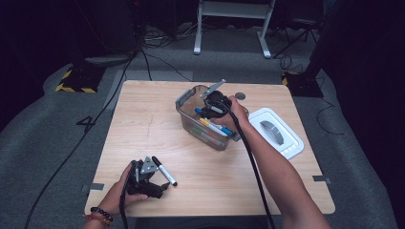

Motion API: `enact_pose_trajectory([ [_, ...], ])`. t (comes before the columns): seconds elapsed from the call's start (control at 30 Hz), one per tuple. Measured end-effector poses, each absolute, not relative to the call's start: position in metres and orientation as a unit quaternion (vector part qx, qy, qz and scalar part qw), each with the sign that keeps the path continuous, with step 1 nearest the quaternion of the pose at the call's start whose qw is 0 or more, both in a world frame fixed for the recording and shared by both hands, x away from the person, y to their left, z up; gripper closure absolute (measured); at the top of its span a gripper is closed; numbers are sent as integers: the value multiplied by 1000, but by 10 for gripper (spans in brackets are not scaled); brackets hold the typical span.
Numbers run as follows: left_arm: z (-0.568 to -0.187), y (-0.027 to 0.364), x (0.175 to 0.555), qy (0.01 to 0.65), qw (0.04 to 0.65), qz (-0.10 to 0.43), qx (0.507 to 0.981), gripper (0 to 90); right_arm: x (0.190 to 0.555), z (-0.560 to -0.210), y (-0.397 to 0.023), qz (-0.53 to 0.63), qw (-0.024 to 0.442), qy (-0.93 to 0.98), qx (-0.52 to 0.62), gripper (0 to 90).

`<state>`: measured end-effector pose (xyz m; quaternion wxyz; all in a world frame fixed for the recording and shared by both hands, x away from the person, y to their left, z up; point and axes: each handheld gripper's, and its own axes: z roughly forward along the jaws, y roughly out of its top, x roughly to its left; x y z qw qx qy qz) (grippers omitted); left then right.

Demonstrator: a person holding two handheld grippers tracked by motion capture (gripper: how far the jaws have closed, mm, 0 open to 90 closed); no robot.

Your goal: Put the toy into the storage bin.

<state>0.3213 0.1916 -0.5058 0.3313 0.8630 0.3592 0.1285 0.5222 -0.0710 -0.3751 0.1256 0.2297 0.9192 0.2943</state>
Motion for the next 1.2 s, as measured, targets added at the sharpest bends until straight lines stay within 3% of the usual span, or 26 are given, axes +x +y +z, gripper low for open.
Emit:
enact_pose_trajectory([
  [0.13, -506, 192, 321, 359, 332, 128, 863, 4, 527, -388, -67, 260, 98, 933, 230, 753],
  [0.43, -506, 191, 322, 357, 331, 127, 864, 3, 525, -393, -63, 225, 87, 943, 228, 729],
  [0.47, -506, 191, 322, 357, 331, 128, 864, 3, 525, -392, -64, 233, 91, 940, 233, 668],
  [0.83, -506, 192, 322, 357, 331, 129, 864, 4, 518, -371, -92, 316, 119, 908, 247, 524],
  [1.2, -506, 200, 317, 338, 334, 120, 872, 6, 464, -339, -137, 428, 147, 863, 224, 401],
])
